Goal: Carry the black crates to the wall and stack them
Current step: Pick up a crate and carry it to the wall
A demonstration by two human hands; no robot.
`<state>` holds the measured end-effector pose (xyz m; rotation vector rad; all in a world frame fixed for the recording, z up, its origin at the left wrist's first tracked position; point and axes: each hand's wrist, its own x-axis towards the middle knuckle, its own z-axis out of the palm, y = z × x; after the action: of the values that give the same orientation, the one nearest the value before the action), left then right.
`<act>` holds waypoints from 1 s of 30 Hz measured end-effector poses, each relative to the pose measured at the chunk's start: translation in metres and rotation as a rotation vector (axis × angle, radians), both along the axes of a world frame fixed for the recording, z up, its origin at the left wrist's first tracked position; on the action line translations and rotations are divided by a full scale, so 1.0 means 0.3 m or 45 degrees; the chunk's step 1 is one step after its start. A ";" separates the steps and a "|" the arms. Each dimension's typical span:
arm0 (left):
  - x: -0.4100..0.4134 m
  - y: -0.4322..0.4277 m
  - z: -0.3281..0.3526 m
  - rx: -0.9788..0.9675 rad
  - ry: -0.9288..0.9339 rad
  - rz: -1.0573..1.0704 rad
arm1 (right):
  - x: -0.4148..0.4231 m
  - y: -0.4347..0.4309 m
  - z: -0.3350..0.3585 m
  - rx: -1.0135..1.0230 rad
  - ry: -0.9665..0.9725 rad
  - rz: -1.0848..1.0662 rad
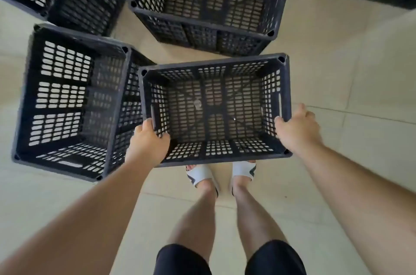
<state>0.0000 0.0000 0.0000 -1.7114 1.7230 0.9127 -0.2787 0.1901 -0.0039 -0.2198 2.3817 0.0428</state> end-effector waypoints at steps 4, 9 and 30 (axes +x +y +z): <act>0.045 -0.055 -0.195 -0.053 -0.077 0.153 | -0.034 0.016 -0.205 0.009 0.034 -0.125; 0.056 -0.119 -0.382 -0.089 -0.046 0.368 | -0.085 0.020 -0.402 -0.040 0.055 -0.176; 0.115 -0.169 -0.142 0.002 0.269 0.912 | -0.163 0.028 -0.120 -0.143 0.075 -0.314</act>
<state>0.0345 -0.0508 -0.0427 -2.3499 1.2079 1.4342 -0.3275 0.1985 -0.0400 0.0243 2.4550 -0.2033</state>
